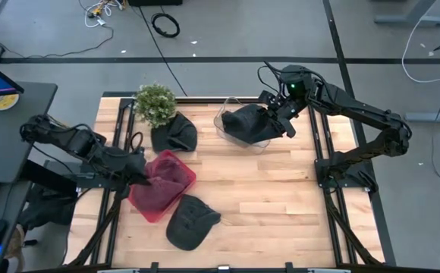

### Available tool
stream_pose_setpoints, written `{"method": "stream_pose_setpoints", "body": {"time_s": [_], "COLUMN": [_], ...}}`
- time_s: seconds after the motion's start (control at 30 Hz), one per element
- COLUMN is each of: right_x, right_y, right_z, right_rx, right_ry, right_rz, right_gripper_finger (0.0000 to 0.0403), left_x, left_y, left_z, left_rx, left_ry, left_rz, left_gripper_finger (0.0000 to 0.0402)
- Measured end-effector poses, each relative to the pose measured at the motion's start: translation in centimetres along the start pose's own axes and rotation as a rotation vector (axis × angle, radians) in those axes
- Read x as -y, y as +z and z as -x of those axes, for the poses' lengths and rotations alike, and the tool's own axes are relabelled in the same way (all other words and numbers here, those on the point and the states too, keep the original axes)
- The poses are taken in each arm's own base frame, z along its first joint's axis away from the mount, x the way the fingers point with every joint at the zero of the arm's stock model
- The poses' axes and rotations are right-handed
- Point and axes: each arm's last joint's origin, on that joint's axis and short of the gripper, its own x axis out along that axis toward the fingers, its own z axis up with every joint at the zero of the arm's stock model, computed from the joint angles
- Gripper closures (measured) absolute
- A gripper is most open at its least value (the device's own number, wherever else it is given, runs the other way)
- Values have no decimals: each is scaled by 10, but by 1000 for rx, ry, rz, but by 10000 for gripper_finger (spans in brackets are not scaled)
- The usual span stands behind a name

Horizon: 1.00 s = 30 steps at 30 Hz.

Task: Pick & Place hat
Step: Put the red cap into the red bin

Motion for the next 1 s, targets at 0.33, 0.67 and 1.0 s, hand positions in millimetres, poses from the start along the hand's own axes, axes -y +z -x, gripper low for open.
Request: {"method": "stream_pose_setpoints", "body": {"time_s": [0.33,0.67,1.0], "right_x": [0,0,1], "right_y": [0,1,1], "right_z": [0,0,0], "right_rx": [9,10,13], "right_ry": [-16,-17,-23], "right_rz": [0,-6,-16], "right_gripper_finger": [158,158,158], "left_x": [-3,-6,-9], "left_y": [-23,-24,-38], "left_z": [-8,-25,-24], "left_rx": [-12,44,-104], "left_ry": [47,74,72], "left_rz": [18,-47,14], "left_gripper_finger": [398,398,398]}}
